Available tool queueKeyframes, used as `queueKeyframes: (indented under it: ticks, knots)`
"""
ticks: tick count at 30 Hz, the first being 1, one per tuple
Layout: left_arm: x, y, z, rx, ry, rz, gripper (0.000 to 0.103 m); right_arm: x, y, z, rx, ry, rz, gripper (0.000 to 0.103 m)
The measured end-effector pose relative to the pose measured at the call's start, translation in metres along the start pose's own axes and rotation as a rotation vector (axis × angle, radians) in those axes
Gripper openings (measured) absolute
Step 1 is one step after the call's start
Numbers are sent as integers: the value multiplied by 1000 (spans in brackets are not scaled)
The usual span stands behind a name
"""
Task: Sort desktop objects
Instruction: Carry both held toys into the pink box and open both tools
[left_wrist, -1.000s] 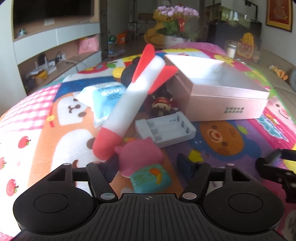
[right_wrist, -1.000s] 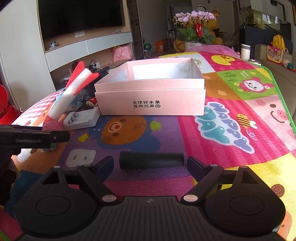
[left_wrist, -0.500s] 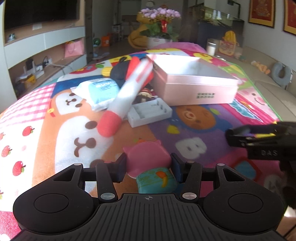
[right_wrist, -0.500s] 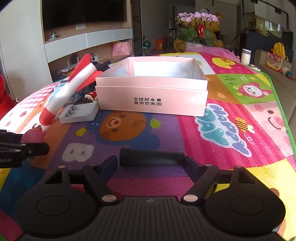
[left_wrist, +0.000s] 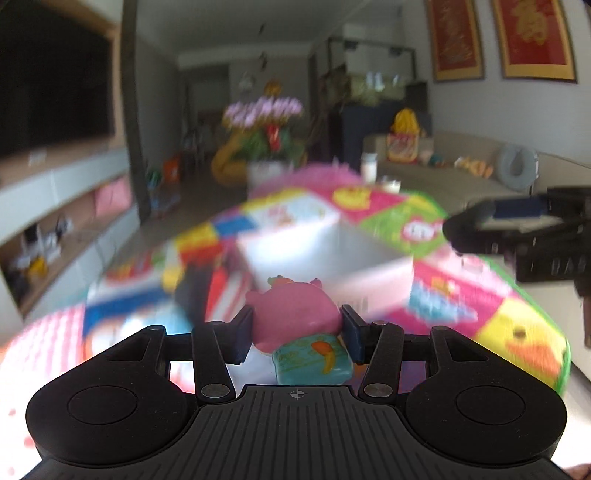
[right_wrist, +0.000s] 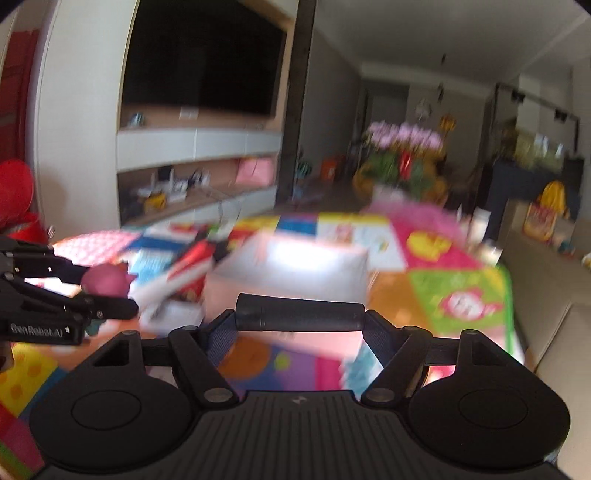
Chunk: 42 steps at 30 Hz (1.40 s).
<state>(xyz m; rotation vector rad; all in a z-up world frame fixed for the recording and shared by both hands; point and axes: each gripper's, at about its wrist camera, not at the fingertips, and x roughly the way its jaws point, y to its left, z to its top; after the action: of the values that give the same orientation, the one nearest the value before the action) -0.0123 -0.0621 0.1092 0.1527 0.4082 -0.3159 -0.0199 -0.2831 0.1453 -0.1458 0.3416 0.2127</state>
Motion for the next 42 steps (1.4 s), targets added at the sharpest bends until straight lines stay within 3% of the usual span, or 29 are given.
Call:
queueKeyframes:
  ticks: [5, 9, 11, 13, 16, 22, 25, 28, 34, 42]
  knots:
    - [45, -1, 58, 29, -123, -20, 56, 23, -37, 58, 118, -110, -13, 74]
    - [92, 15, 88, -30, -120, -45, 90, 79, -56, 100, 205, -76, 64, 75]
    - [96, 30, 86, -65, -110, -10, 92, 108, -65, 112, 253, -44, 104, 80]
    - [87, 43, 72, -83, -109, 40, 97, 125, -69, 114, 276, -33, 84, 85]
    - [69, 53, 38, -65, -62, 99, 101, 134, -71, 103, 286, -21, 57, 85]
    - [36, 61, -37, -69, 117, 134, 102, 134, -65, 66, 326, 75, 39, 88]
    - [21, 73, -64, -135, 177, 165, 102, 129, -40, 48, 266, 125, 54, 89]
    - [4, 91, -85, -241, 197, 237, 103, 128, -3, 25, 172, 184, 126, 89]
    - [-15, 129, -95, -377, 209, 354, 103, 140, 87, -16, 0, 309, 293, 89]
    - [-35, 134, -101, -390, 189, 349, 103, 183, 140, -28, 29, 407, 313, 91]
